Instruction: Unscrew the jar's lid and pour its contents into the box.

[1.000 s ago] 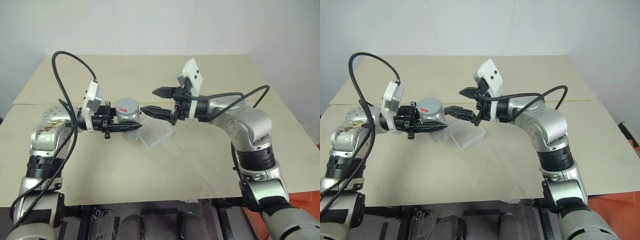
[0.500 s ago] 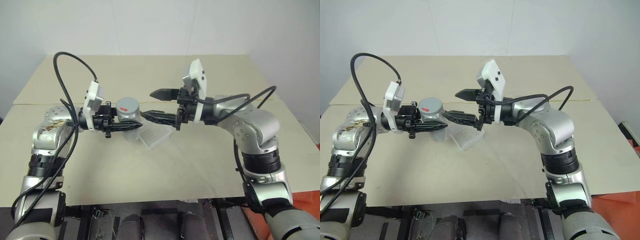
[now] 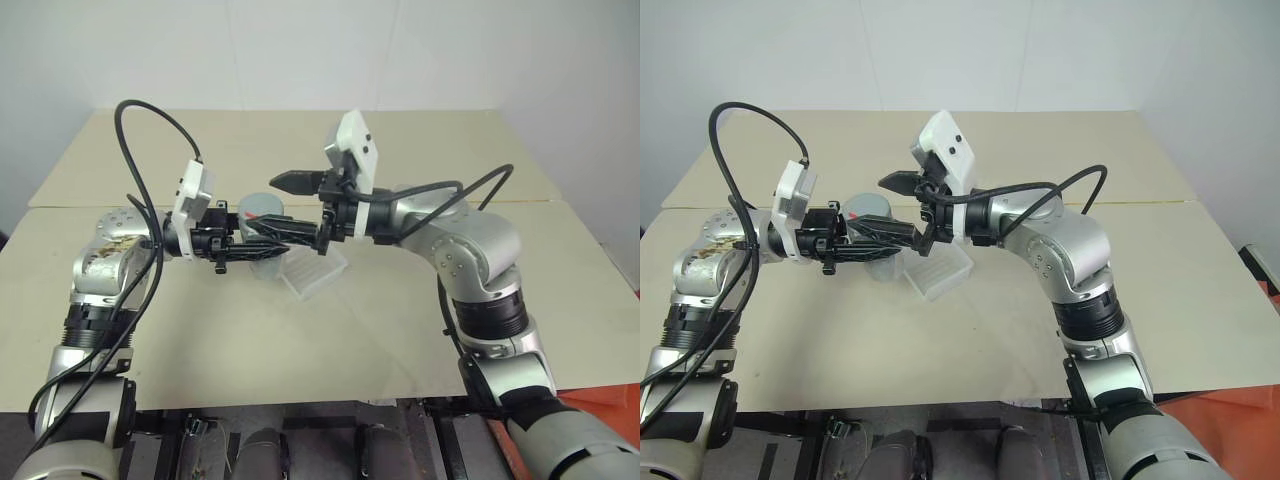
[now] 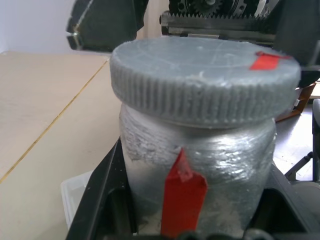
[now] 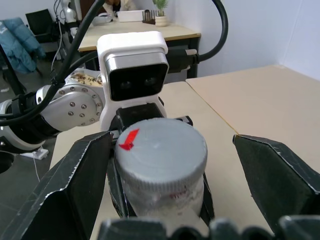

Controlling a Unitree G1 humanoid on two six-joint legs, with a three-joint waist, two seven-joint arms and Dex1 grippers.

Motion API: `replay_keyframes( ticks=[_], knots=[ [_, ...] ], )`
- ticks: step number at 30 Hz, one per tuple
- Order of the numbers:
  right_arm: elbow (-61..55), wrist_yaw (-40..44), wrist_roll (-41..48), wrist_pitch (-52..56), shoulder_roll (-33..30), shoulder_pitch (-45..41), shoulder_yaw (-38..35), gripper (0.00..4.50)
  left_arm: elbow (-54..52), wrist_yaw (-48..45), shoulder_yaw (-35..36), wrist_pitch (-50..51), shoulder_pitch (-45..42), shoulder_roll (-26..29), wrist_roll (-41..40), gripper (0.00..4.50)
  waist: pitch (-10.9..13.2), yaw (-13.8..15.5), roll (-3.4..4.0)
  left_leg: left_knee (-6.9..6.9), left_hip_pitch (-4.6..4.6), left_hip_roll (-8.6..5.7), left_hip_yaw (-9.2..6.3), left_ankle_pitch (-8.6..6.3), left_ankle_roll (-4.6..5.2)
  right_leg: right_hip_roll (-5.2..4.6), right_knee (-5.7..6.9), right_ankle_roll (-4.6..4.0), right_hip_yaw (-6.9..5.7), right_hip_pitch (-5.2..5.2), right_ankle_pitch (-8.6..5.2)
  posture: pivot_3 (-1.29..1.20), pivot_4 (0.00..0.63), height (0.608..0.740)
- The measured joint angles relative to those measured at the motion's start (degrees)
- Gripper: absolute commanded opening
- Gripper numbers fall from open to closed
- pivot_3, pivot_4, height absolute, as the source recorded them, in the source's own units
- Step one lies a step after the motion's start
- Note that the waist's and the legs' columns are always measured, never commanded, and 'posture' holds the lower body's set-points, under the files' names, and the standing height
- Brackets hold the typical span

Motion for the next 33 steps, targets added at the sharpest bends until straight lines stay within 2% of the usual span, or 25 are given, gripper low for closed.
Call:
replay_keyframes(
  ticks=[31,33],
  knots=[
    [1.15,2.05,-0.46,0.02,0.87,-1.82,1.42,4.46,-0.44,0.18,0.01,-0.26,0.83,0.19,-0.03,1.94,0.00,-0.04,0.00,0.00,0.00,0.00,0.00,0.00,0.00,0.00,0.00,0.00,0.00,0.00,0.00,0.00,0.150,0.740],
    [1.49,1.99,-0.49,0.02,1.04,-1.83,1.50,4.10,-0.57,0.18,0.02,-0.26,0.86,0.24,-0.04,1.94,0.00,-0.04,0.00,0.00,0.00,0.00,0.00,0.00,0.00,0.00,0.00,0.00,0.00,0.00,0.00,0.00,0.150,0.740]
  ],
)
